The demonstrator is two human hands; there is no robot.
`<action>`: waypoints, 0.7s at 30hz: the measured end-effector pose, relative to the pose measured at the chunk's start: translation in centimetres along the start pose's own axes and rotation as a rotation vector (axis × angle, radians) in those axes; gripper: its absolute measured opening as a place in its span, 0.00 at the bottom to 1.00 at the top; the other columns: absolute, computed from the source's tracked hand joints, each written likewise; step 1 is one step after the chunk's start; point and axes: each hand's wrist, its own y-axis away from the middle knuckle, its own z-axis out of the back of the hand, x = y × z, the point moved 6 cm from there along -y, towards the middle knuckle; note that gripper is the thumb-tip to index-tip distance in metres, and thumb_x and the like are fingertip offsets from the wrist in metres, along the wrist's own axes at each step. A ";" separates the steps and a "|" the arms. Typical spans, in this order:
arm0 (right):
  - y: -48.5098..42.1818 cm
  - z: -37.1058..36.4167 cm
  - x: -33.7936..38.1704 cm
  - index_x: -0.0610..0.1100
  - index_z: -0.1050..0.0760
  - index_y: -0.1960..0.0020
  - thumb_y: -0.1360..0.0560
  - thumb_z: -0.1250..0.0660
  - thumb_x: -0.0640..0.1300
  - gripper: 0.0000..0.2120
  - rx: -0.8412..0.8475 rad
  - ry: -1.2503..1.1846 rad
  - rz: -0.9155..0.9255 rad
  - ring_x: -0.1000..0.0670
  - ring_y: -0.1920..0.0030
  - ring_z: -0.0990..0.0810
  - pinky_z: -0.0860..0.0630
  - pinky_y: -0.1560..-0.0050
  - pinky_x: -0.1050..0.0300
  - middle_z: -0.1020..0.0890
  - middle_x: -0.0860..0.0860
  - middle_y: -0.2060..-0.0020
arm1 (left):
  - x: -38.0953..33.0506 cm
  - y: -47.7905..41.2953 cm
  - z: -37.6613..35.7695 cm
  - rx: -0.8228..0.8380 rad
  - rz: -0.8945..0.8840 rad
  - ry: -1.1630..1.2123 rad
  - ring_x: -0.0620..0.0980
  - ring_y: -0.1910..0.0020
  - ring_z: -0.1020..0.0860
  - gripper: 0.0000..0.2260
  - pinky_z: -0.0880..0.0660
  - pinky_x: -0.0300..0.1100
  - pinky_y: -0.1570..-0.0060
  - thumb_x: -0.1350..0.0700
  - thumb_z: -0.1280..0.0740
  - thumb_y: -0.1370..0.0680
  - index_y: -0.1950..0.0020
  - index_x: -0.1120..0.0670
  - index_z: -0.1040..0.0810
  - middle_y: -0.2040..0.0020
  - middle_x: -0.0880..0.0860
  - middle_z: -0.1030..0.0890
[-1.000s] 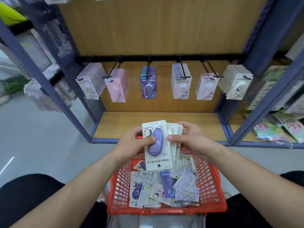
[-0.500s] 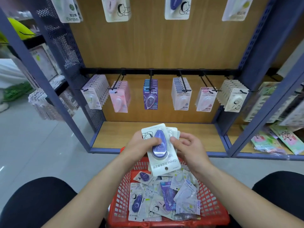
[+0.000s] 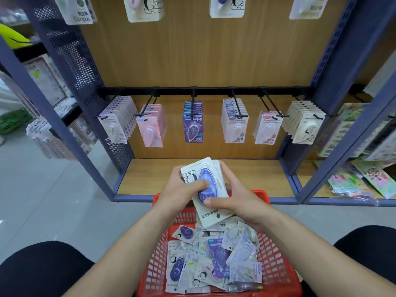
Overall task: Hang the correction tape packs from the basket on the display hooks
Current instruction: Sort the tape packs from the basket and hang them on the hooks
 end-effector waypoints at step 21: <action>0.8 6.6 1.0 0.58 0.31 0.27 0.44 0.13 0.47 0.50 -0.452 -0.082 0.106 0.45 0.48 0.13 0.17 0.46 0.38 0.18 0.50 0.41 | -1.2 -0.9 -0.7 0.132 0.061 0.010 0.60 0.58 0.15 0.35 0.20 0.52 0.54 0.52 0.19 0.46 0.41 0.59 0.21 0.51 0.63 0.14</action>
